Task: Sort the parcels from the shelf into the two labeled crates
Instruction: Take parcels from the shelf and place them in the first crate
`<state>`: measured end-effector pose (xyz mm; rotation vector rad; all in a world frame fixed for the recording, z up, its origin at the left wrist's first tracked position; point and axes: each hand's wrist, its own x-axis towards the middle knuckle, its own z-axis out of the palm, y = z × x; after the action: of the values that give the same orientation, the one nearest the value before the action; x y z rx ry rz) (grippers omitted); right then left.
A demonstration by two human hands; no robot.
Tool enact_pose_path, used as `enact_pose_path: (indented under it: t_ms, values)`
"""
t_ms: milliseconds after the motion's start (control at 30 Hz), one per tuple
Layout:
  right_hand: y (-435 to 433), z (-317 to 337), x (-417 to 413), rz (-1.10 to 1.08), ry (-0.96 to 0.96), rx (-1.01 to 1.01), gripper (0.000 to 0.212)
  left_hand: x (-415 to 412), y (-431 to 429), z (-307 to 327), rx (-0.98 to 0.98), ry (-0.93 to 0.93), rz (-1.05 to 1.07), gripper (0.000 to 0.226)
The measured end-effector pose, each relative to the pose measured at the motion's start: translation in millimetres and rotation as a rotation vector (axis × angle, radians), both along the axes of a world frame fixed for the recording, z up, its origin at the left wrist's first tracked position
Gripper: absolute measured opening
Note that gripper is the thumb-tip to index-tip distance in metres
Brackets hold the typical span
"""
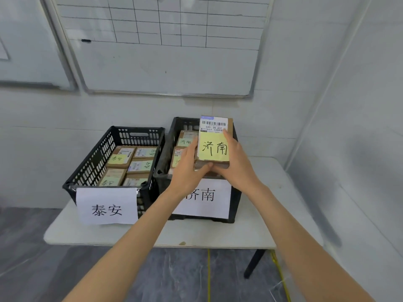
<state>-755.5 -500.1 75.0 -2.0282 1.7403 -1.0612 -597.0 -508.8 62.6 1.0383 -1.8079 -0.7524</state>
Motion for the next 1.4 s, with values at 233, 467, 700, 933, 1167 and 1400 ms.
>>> enact_pose_path:
  t_ms: [233, 467, 700, 933, 1167, 1400]
  values:
    - [-62, -20, -30, -0.024, 0.051, 0.075, 0.105, -27, -60, -18, 0.015, -0.065, 0.020, 0.072]
    - [-120, -29, -42, 0.043, 0.112, 0.184, 0.102, -28, -122, -24, 0.087, -0.153, -0.006, 0.072]
    - [-163, -43, -46, 0.124, 0.160, 0.291, 0.101, 0, -177, -27, 0.165, -0.346, -0.049, 0.062]
    - [-185, -53, -59, 0.254, 0.194, 0.428, 0.105, 3, -207, -37, 0.120, -0.349, 0.118, 0.051]
    - [-202, -58, -90, 0.457, 0.244, 0.601, 0.111, -3, -228, -43, 0.158, -0.322, 0.172, 0.049]
    - [-216, -67, -119, 0.667, 0.379, 0.684, 0.114, -8, -245, -44, 0.196, -0.378, 0.220, 0.053]
